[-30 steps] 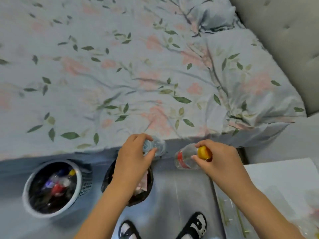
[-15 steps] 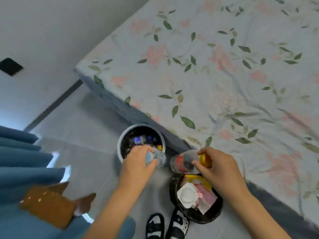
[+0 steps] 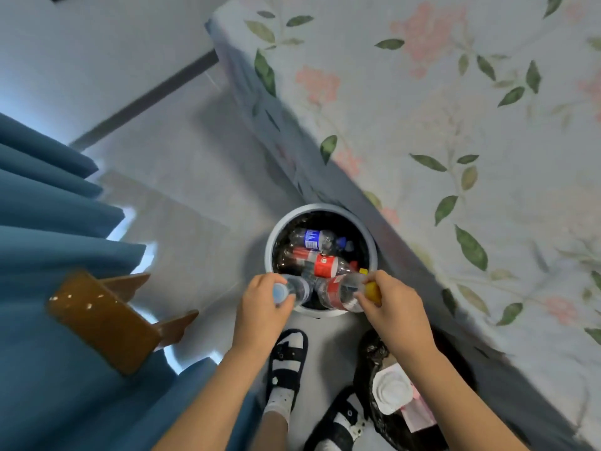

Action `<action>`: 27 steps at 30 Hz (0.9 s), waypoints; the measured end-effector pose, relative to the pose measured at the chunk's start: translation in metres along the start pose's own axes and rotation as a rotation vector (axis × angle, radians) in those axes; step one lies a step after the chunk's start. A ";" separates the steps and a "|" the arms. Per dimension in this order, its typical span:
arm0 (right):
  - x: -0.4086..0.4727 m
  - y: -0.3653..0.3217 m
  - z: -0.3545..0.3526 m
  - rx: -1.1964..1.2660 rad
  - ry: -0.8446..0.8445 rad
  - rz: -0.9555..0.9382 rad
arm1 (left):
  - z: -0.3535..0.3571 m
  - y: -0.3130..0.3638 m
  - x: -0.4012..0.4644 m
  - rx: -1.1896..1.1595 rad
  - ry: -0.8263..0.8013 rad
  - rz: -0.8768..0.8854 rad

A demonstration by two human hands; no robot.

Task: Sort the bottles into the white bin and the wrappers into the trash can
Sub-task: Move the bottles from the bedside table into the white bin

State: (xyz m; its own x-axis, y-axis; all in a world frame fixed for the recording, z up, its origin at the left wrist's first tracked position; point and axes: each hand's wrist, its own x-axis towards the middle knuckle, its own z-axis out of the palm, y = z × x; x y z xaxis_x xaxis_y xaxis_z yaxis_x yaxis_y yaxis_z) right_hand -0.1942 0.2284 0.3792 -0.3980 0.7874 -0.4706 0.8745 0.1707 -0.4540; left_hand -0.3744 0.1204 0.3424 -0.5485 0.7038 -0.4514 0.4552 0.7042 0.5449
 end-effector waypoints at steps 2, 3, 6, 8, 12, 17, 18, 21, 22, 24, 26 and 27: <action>0.011 0.001 0.016 -0.026 -0.026 0.007 | 0.009 0.000 0.021 0.005 -0.008 0.039; 0.016 0.003 0.023 -0.041 -0.039 0.012 | 0.014 -0.001 0.031 0.021 -0.021 0.040; 0.029 0.006 0.040 -0.045 -0.036 0.009 | 0.031 -0.011 0.054 0.112 -0.128 0.000; 0.037 0.006 0.047 -0.013 0.000 0.000 | 0.044 -0.023 0.064 0.204 -0.212 -0.010; 0.047 0.007 0.059 0.005 -0.009 -0.057 | 0.059 -0.040 0.076 0.286 -0.217 -0.030; 0.030 0.026 0.079 0.062 -0.055 -0.037 | 0.073 -0.045 0.091 0.276 -0.236 -0.033; 0.027 0.030 0.083 0.083 -0.054 -0.019 | 0.075 -0.045 0.095 0.285 -0.244 -0.036; 0.026 0.036 0.094 0.126 -0.050 0.007 | 0.081 -0.047 0.105 0.303 -0.245 -0.049; 0.029 0.035 0.097 0.112 -0.058 -0.014 | 0.083 -0.047 0.107 0.301 -0.247 -0.055; 0.039 0.031 0.101 0.099 -0.053 -0.054 | 0.086 -0.050 0.111 0.306 -0.250 -0.054; 0.054 0.028 0.102 0.138 -0.010 -0.033 | 0.088 -0.053 0.113 0.318 -0.265 -0.034; 0.063 0.028 0.101 0.157 0.001 -0.012 | 0.087 -0.054 0.113 0.331 -0.275 -0.020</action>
State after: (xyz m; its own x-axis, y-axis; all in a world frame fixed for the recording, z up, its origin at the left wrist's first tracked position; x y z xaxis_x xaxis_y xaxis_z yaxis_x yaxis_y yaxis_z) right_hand -0.2228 0.2230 0.2606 -0.4079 0.7864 -0.4639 0.8156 0.0855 -0.5723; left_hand -0.4000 0.1705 0.2007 -0.3726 0.6565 -0.6559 0.6714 0.6787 0.2978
